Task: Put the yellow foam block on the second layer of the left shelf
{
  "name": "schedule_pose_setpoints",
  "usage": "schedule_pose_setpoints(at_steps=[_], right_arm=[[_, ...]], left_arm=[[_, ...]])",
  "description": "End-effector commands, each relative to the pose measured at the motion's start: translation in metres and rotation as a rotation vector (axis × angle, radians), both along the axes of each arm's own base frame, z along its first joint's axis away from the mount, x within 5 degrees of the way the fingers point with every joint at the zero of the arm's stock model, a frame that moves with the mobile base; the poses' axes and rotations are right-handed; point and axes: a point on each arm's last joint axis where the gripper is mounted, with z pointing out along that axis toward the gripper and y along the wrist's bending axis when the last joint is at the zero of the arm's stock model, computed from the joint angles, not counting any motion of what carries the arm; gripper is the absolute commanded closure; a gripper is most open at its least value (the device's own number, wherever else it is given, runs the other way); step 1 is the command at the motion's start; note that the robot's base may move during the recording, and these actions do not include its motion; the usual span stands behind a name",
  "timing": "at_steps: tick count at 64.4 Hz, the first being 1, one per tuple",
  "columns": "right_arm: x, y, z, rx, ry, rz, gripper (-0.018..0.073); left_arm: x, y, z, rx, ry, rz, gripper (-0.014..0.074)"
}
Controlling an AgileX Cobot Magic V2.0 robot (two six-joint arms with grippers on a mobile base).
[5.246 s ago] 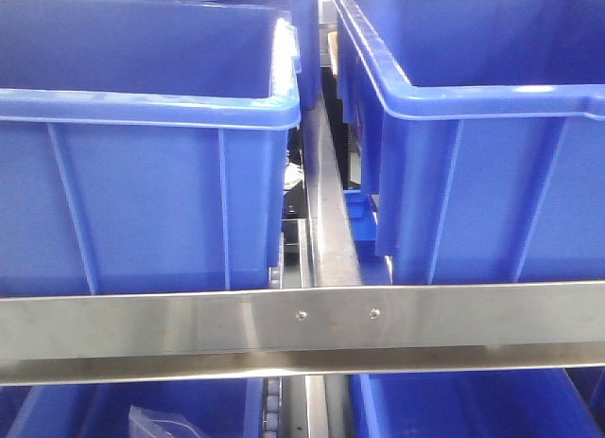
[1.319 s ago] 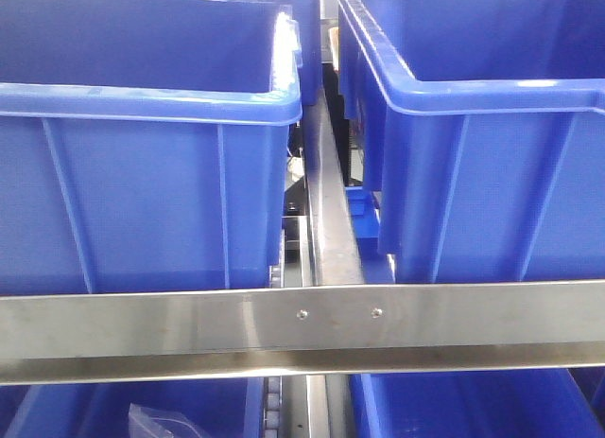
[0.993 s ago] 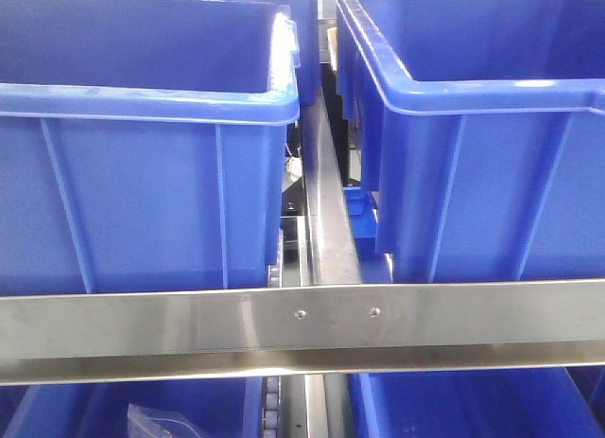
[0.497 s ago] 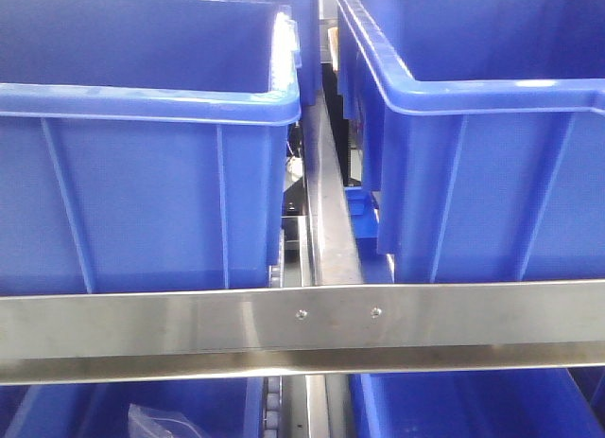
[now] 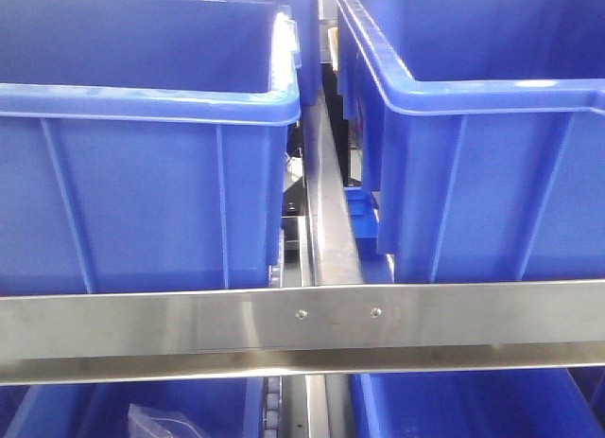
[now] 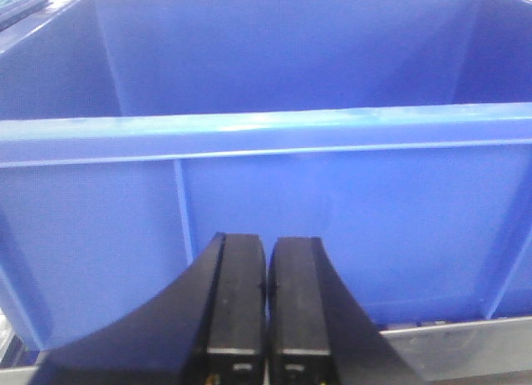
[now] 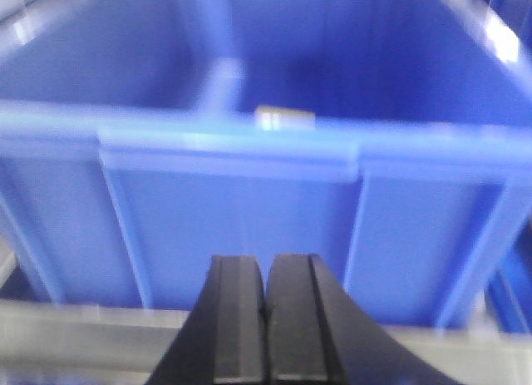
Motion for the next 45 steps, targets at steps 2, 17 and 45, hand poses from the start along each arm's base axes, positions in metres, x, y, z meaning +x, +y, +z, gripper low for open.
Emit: schedule_pose_setpoints(at_steps=[2, 17, 45], right_arm=[[-0.0057, -0.0012, 0.0173, 0.01, -0.165, -0.01, 0.0504], [-0.008, -0.0019, 0.0092, 0.002, -0.091, -0.018, 0.0504], [-0.0078, -0.0063, 0.0094, -0.002, -0.093, -0.099, 0.0504]], left_arm=[[-0.0003, -0.0018, -0.0002, -0.011, -0.074, -0.02, 0.046], [-0.0002, -0.0017, -0.0003, -0.011, -0.072, -0.019, 0.046], [-0.0002, -0.0017, -0.0003, -0.011, -0.072, -0.019, 0.046]])
